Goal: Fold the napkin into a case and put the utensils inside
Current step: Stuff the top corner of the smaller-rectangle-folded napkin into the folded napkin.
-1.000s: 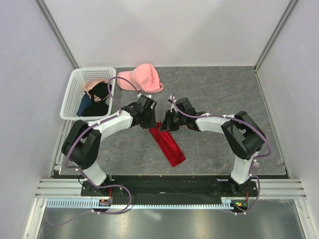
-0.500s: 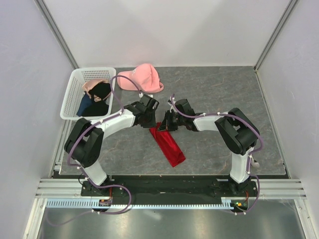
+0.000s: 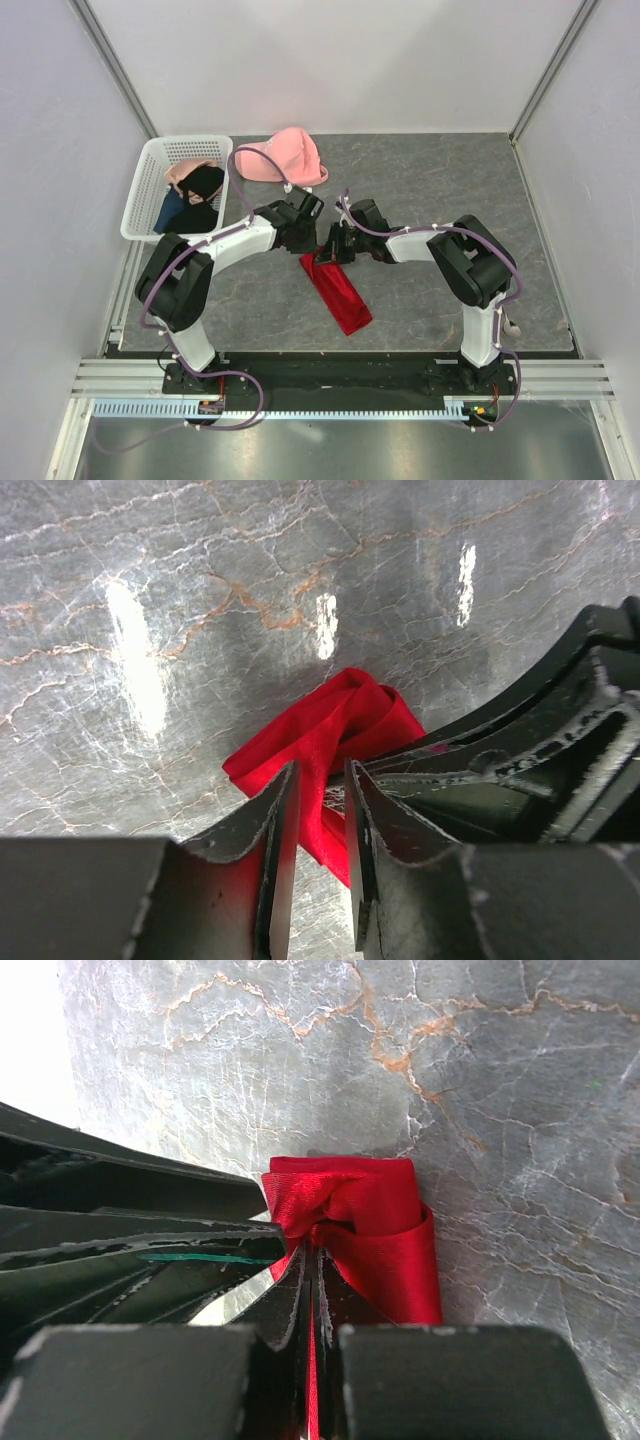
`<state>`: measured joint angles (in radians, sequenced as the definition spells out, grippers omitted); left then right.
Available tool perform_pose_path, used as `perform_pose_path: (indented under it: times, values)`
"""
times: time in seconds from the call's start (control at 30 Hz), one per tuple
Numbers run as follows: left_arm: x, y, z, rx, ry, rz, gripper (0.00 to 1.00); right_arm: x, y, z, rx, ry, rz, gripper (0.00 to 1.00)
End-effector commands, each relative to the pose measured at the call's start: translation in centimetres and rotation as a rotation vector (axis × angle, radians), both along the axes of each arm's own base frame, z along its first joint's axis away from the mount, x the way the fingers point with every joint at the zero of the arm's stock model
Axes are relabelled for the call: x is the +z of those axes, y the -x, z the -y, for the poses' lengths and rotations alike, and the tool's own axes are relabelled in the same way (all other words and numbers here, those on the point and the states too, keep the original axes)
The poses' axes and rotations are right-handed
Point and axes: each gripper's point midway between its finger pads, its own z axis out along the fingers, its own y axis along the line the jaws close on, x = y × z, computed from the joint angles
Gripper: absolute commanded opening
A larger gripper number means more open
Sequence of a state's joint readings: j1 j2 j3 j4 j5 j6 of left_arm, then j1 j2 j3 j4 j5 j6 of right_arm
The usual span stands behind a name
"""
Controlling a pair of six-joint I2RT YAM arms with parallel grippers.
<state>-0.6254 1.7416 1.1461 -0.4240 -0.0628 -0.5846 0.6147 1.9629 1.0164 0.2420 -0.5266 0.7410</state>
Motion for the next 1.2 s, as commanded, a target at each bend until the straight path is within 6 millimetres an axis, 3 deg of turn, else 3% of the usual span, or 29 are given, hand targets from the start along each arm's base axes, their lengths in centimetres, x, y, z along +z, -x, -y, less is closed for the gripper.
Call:
perform_pose_path:
  times: [0.0, 0.17, 0.37, 0.67, 0.97, 1.17]
  values:
    - [1.1, -1.4, 0.5, -0.021, -0.014, 0.054, 0.32, 1.6, -1.4, -0.8, 0.004, -0.042, 0.053, 0.02]
    - [0.1, -1.3, 0.3, -0.017, -0.034, 0.038, 0.25, 1.4, -1.7, -0.7, -0.003, -0.043, 0.047, 0.02]
    - [0.0, -1.4, 0.2, -0.025, -0.052, 0.04, 0.25, 1.6, -2.1, -0.4, -0.012, -0.048, 0.047, 0.01]
    - [0.9, -1.4, 0.6, -0.031, -0.036, 0.057, 0.08, 1.8, -2.2, -1.1, -0.013, -0.094, 0.026, 0.01]
    - [1.5, -0.4, 0.8, -0.02, 0.011, 0.042, 0.02, 1.7, -2.3, -1.8, -0.024, -0.156, -0.007, 0.0]
    - [2.1, 0.6, 2.9, -0.025, 0.158, 0.007, 0.02, -0.8, -1.6, -2.6, -0.088, -0.236, -0.117, 0.0]
